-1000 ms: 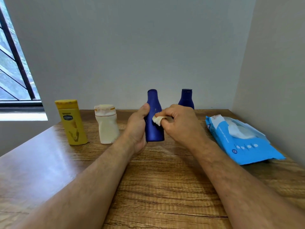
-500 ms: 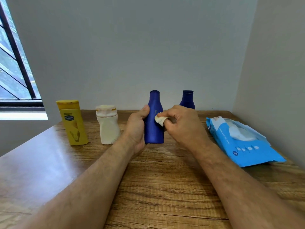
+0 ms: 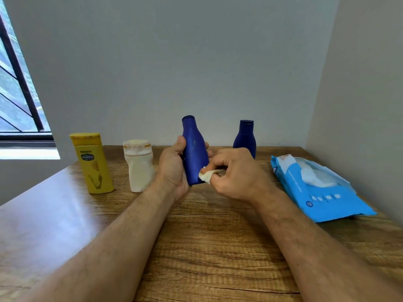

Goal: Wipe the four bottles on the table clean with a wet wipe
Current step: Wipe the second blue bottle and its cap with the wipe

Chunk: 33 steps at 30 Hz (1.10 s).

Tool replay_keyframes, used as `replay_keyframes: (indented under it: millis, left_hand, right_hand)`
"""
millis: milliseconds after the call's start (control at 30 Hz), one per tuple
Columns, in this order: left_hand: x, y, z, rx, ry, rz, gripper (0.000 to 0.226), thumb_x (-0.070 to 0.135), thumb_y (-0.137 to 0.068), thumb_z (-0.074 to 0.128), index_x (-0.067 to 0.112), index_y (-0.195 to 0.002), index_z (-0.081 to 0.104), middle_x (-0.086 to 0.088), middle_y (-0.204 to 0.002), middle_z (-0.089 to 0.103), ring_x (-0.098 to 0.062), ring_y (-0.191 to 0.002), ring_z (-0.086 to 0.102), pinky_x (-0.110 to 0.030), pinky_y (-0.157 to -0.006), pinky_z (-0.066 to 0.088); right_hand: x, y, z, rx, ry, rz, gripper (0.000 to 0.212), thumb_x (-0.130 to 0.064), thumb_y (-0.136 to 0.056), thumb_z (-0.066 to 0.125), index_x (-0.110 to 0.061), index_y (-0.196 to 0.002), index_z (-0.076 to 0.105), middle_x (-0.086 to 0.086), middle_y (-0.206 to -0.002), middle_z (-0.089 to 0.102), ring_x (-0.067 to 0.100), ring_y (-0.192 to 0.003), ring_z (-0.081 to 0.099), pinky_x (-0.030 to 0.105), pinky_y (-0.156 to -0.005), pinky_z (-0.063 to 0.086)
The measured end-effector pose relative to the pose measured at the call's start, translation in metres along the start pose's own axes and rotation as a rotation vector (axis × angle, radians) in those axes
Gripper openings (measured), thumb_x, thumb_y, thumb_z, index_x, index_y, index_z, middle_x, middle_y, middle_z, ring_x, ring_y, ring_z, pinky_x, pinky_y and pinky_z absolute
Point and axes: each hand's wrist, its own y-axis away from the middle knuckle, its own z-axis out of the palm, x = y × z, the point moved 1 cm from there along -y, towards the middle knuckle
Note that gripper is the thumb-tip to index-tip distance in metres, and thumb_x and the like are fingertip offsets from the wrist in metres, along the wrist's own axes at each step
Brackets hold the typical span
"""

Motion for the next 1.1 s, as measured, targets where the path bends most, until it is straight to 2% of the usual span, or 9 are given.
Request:
replay_keyframes:
  millis: [100, 367, 467, 567, 667, 733, 800, 933, 1100]
  left_hand:
    - [-0.001, 0.001, 0.002, -0.034, -0.033, -0.036, 0.053, 0.044, -0.107, 0.036, 0.001, -0.107, 0.068, -0.015, -0.093, 0.075, -0.026, -0.08, 0.074, -0.042, -0.081, 0.058]
    - [-0.005, 0.011, 0.007, -0.142, -0.178, -0.077, 0.043, 0.037, -0.106, 0.039, 0.006, -0.107, 0.069, -0.016, -0.092, 0.075, -0.028, -0.076, 0.07, -0.043, -0.077, 0.055]
    - [-0.003, 0.011, 0.008, -0.127, -0.162, -0.06, 0.041, 0.037, -0.106, 0.041, 0.007, -0.108, 0.069, -0.014, -0.092, 0.075, -0.027, -0.076, 0.071, -0.042, -0.077, 0.057]
    - [-0.002, 0.012, 0.008, -0.073, -0.104, -0.049, 0.042, 0.037, -0.106, 0.041, 0.005, -0.108, 0.068, -0.013, -0.09, 0.074, -0.025, -0.076, 0.072, -0.037, -0.072, 0.061]
    - [0.0, 0.008, 0.003, -0.011, -0.049, -0.03, 0.05, 0.041, -0.106, 0.041, -0.002, -0.113, 0.066, -0.021, -0.102, 0.07, -0.032, -0.092, 0.068, -0.046, -0.093, 0.055]
    - [0.002, 0.004, 0.001, 0.005, -0.017, -0.02, 0.053, 0.043, -0.105, 0.04, -0.003, -0.112, 0.066, -0.022, -0.103, 0.069, -0.034, -0.093, 0.066, -0.049, -0.098, 0.052]
    - [0.003, 0.003, 0.001, -0.012, -0.007, -0.027, 0.052, 0.043, -0.105, 0.04, 0.0, -0.107, 0.068, -0.019, -0.098, 0.071, -0.03, -0.087, 0.068, -0.046, -0.093, 0.054]
    - [-0.002, 0.01, 0.004, -0.102, -0.08, -0.091, 0.041, 0.037, -0.101, 0.048, 0.006, -0.12, 0.066, -0.014, -0.098, 0.072, -0.025, -0.081, 0.069, -0.039, -0.078, 0.058]
    - [-0.005, 0.013, 0.007, -0.169, -0.118, -0.133, 0.033, 0.034, -0.101, 0.05, 0.009, -0.111, 0.068, -0.014, -0.095, 0.073, -0.026, -0.076, 0.069, -0.043, -0.08, 0.054]
  right_hand:
    - [-0.001, -0.005, -0.002, 0.103, 0.029, 0.033, 0.012, -0.018, -0.086, 0.07, -0.023, -0.094, 0.077, -0.014, -0.091, 0.067, -0.004, -0.083, 0.061, 0.006, -0.073, 0.047]
    - [0.0, -0.009, -0.008, 0.526, -0.003, 0.002, 0.019, -0.014, -0.093, 0.062, -0.023, -0.104, 0.074, -0.01, -0.099, 0.071, 0.001, -0.087, 0.064, 0.01, -0.08, 0.049]
    - [-0.002, -0.009, -0.006, 0.51, 0.072, -0.047, 0.02, -0.009, -0.09, 0.064, -0.02, -0.102, 0.076, -0.009, -0.097, 0.07, -0.001, -0.085, 0.062, 0.007, -0.079, 0.047]
    - [-0.002, -0.004, -0.003, 0.343, 0.125, -0.081, 0.023, -0.004, -0.086, 0.065, -0.017, -0.101, 0.077, -0.012, -0.093, 0.065, -0.004, -0.081, 0.059, 0.002, -0.075, 0.043]
    - [-0.005, -0.001, -0.002, 0.115, 0.12, -0.067, 0.027, -0.002, -0.083, 0.066, -0.018, -0.101, 0.078, -0.022, -0.086, 0.059, -0.015, -0.083, 0.056, 0.0, -0.073, 0.04]
    - [-0.006, -0.002, -0.002, 0.071, 0.123, -0.079, 0.027, -0.002, -0.081, 0.067, -0.017, -0.099, 0.079, -0.02, -0.087, 0.06, -0.022, -0.082, 0.052, -0.001, -0.073, 0.039]
    - [-0.006, -0.003, -0.002, 0.116, 0.133, -0.067, 0.023, -0.005, -0.083, 0.066, -0.018, -0.097, 0.079, -0.017, -0.087, 0.06, -0.017, -0.078, 0.053, -0.001, -0.073, 0.039]
    - [-0.002, -0.002, -0.004, 0.319, 0.123, -0.017, 0.018, -0.011, -0.09, 0.065, -0.017, -0.102, 0.077, -0.013, -0.094, 0.065, -0.004, -0.081, 0.058, 0.002, -0.075, 0.043]
    - [0.0, -0.004, -0.008, 0.496, 0.138, -0.041, 0.023, -0.013, -0.093, 0.063, -0.016, -0.113, 0.073, -0.005, -0.101, 0.067, 0.002, -0.086, 0.058, 0.004, -0.078, 0.045]
